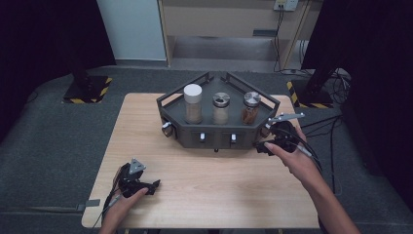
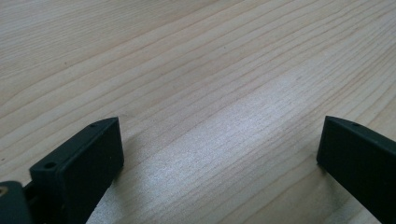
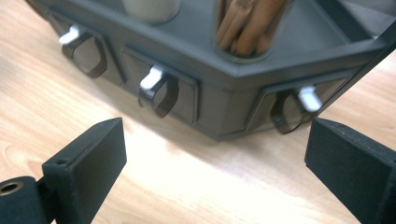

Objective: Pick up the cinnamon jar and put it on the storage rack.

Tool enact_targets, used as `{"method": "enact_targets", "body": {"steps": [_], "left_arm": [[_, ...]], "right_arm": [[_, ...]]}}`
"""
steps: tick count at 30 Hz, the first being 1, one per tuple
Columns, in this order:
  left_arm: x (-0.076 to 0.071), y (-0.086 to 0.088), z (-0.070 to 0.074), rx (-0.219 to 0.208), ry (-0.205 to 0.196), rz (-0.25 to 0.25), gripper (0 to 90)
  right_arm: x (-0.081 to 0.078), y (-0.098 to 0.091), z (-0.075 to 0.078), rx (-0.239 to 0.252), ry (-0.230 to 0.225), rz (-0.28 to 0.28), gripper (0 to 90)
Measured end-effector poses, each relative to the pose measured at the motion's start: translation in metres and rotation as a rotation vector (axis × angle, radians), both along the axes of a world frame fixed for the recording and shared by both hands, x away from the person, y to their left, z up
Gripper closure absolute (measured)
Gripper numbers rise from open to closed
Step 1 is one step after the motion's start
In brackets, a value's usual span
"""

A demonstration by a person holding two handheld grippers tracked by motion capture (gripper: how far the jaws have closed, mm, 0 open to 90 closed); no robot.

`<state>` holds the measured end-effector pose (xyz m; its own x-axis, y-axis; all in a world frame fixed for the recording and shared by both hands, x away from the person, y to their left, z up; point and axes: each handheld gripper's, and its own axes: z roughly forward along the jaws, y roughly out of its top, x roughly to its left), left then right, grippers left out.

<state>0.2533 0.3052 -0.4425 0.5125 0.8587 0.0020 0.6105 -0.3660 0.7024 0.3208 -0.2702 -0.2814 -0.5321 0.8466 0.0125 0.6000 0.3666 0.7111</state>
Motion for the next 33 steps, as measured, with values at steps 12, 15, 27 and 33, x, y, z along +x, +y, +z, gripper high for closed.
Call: {"method": "enact_targets", "body": {"steps": [12,15,27,33], "left_arm": [[0.0,0.0,0.0,0.0,0.0,0.001,0.0],[0.0,0.0,0.0,0.0,0.0,0.001,0.0],[0.0,0.0,0.0,0.0,0.0,0.002,0.0],[0.0,0.0,0.0,-0.001,0.0,0.003,0.0]], "right_arm": [[-0.022,0.008,-0.027,-0.005,0.016,0.04,5.2],[-0.026,0.011,-0.032,-0.005,0.023,0.051,5.1],[-0.037,0.023,-0.058,0.002,0.051,0.086,5.0],[-0.039,0.028,-0.079,0.003,0.079,0.09,5.1]]}}
